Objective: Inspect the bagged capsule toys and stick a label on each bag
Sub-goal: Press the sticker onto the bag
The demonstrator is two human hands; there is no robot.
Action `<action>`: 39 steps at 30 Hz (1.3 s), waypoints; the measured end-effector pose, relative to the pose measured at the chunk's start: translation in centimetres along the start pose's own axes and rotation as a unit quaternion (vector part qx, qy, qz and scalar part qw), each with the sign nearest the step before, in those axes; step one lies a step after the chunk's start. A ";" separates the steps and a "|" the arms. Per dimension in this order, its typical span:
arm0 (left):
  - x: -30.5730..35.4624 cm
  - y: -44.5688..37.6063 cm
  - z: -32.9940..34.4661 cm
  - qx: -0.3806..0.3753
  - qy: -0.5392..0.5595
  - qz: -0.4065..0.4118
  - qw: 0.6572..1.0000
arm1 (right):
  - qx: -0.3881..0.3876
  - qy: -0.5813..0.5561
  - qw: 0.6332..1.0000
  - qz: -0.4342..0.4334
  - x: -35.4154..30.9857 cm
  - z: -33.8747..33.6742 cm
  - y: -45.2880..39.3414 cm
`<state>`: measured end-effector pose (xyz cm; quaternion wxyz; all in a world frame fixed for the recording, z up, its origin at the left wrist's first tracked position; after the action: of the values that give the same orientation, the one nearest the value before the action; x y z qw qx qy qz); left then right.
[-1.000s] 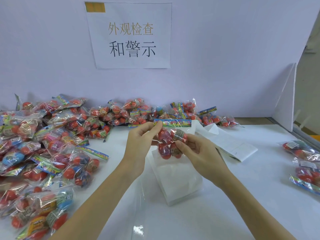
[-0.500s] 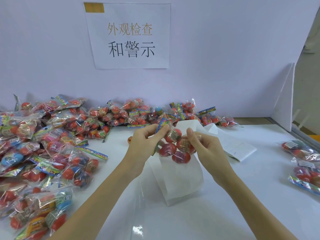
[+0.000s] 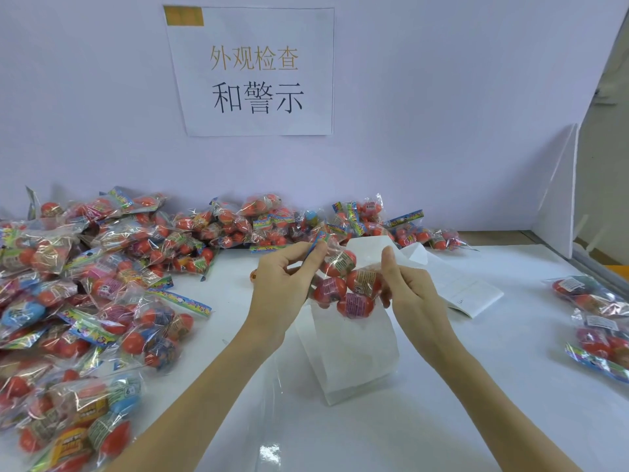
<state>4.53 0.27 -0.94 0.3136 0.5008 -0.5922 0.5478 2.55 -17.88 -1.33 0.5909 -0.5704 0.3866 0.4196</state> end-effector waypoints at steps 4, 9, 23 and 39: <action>-0.6 -0.5 -0.6 0.041 0.002 0.001 0.999 | -0.080 -0.055 0.994 0.042 0.2 0.5 -0.1; -0.9 -0.7 -0.5 0.015 -0.044 0.022 0.999 | -0.027 -0.075 0.995 0.059 1.2 0.0 -0.6; -1.1 -1.2 -1.6 0.060 -0.071 0.001 0.996 | -0.058 -0.096 0.992 0.062 1.3 0.1 -0.4; -0.1 -0.9 -1.1 -0.052 0.054 -0.016 0.997 | 0.057 0.045 0.993 -0.096 0.3 -0.6 -0.5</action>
<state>5.25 1.42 -0.52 0.3794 0.4625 -0.5940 0.5379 3.12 -18.49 -1.51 0.6423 -0.5884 0.3792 0.3120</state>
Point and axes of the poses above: each hand's wrist, its own y-axis away from the middle knuckle, its own z-axis out of the palm, x = y × z, the point moved 3 cm from there along -y, towards the middle knuckle, and after that the axes turned 15 degrees about -y, right-handed, at the moved point
